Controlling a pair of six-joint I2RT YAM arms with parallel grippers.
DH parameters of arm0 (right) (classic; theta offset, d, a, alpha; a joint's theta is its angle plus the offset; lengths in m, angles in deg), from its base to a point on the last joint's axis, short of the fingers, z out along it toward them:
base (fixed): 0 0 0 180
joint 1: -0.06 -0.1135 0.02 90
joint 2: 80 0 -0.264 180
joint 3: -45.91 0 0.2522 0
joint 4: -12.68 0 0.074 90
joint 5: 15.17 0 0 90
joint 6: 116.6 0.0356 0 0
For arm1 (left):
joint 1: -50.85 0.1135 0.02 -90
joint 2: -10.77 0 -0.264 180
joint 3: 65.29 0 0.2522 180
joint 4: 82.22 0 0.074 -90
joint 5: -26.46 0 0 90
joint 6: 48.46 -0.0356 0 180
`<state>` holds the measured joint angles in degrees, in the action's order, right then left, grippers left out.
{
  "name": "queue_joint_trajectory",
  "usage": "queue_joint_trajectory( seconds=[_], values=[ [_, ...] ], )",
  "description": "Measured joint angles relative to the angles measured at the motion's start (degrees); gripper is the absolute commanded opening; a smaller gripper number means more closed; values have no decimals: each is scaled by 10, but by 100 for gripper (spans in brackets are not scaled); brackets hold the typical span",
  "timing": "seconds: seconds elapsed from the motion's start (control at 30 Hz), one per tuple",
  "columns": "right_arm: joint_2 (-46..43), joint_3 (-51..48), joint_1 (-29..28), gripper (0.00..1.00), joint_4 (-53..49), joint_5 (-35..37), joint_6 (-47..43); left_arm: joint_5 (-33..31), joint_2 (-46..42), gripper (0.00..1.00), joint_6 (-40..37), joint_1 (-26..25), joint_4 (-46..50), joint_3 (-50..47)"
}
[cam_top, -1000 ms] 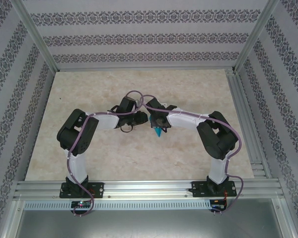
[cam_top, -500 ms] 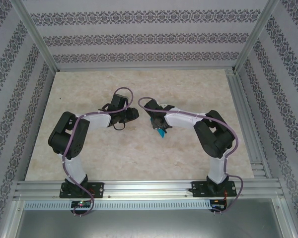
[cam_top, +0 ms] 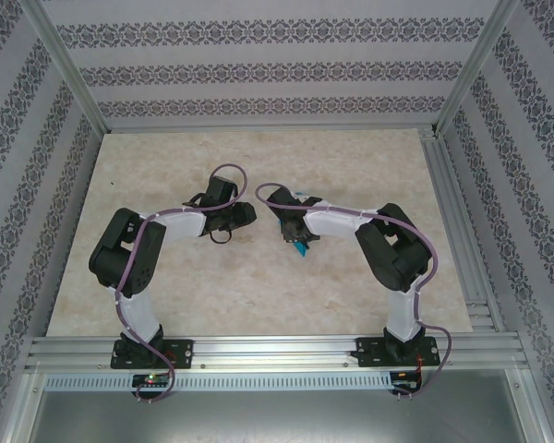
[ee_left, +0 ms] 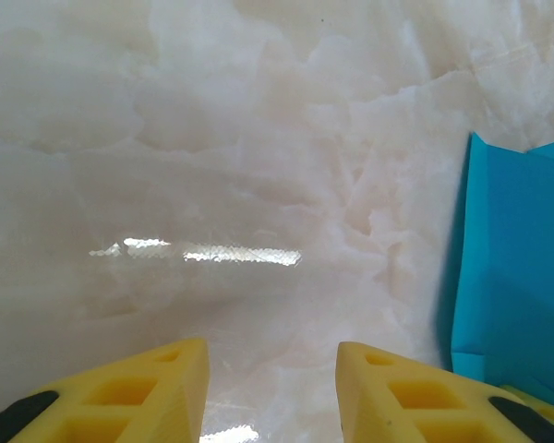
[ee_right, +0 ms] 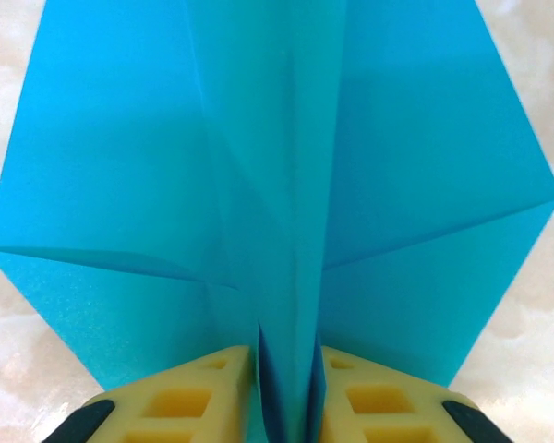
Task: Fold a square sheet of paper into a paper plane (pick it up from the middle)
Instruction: Pick up the paper plane from the center of the table, then place the paper plane at the center of the table.
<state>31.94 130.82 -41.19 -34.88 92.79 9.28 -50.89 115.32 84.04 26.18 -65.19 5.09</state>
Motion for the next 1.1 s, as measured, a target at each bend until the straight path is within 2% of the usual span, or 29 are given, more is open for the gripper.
queue_joint_trajectory(
  seconds=[0.2,0.43,0.53,0.63,0.87,1.1],
  values=[
    [0,0,0,27,8,-7,0,-2,-2,42,0,0,5,0],
    [0,0,0,13,16,-17,0,-3,-3,43,0,0,10,0],
    [0,0,0,10,16,-15,-3,-11,-3,47,-2,0,15,0],
    [0,1,0,9,16,-12,-11,-25,-8,54,-4,0,27,0],
    [2,52,13,8,14,-5,-38,-82,-54,80,-8,10,64,-6],
    [64,169,35,9,36,-2,-59,-132,-117,93,-7,41,87,-38]
  ],
)
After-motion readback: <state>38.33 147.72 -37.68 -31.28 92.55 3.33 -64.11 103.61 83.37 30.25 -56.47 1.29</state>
